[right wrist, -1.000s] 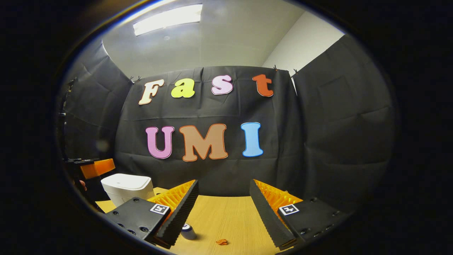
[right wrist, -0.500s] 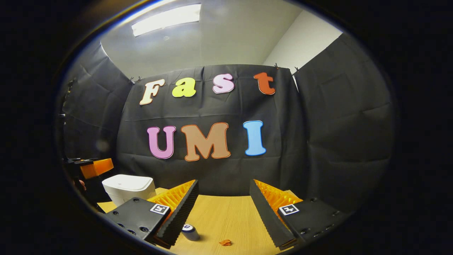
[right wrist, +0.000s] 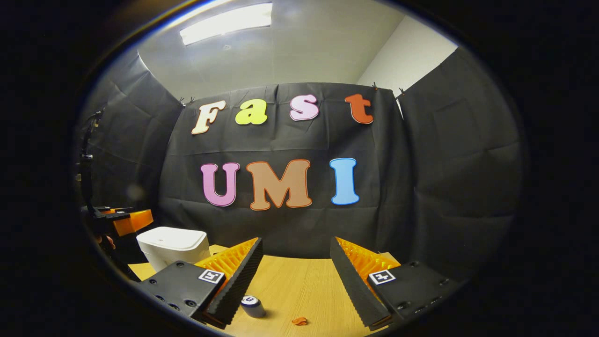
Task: Press the lid of the desktop garbage bin to open it, pick up the crumpled paper on the desktop and throw it into the bin, then pick up the pop can on the desktop and drop it into the bin, and finally close the garbage bin lid.
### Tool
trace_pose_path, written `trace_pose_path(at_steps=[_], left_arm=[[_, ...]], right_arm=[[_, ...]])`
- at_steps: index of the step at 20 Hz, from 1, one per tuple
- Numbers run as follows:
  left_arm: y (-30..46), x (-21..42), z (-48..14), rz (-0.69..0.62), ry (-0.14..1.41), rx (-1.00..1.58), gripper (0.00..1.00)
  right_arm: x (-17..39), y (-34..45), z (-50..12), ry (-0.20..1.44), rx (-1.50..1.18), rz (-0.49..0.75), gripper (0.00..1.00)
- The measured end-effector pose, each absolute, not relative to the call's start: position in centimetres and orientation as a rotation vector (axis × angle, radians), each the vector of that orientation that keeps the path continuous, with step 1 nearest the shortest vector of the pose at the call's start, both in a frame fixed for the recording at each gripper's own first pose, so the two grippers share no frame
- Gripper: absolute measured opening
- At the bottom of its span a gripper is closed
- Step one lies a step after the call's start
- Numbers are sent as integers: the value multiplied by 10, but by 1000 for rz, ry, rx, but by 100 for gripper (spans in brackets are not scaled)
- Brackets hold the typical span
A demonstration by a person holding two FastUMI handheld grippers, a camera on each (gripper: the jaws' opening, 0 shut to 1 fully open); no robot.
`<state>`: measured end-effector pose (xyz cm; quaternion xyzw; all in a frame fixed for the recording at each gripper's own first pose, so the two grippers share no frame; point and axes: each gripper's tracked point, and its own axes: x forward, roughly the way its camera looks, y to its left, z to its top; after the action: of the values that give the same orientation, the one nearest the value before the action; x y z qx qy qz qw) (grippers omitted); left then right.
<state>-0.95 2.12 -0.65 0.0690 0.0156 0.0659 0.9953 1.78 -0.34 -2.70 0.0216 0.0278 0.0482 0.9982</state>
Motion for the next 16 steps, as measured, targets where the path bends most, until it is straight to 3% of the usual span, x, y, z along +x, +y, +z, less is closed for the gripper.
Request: trace_pose_path(at_steps=[1, 4, 5, 6, 8, 11, 13, 16], left_arm=[[24, -7, -6, 140, 28, 154, 75], [27, -1, -7, 147, 22, 179, 51], [28, 2, -11, 144, 30, 179, 43], [28, 5, -15, 142, 40, 181, 43], [36, 9, -23, 156, 54, 202, 34], [54, 15, -36, 209, 70, 243, 10], [61, 19, -51, 225, 106, 248, 1], [67, 23, -70, 234, 155, 227, 0]], right_arm=[[17, -3, -27, 56, 41, 96, 96], [18, -7, -26, 57, 36, 87, 96], [18, -9, -26, 58, 36, 84, 96], [18, -10, -27, 60, 34, 81, 96], [19, -12, -27, 65, 25, 77, 96], [18, -13, -28, 73, 10, 75, 96], [18, -12, -28, 80, 4, 79, 96], [20, -13, -31, 91, -4, 76, 96]])
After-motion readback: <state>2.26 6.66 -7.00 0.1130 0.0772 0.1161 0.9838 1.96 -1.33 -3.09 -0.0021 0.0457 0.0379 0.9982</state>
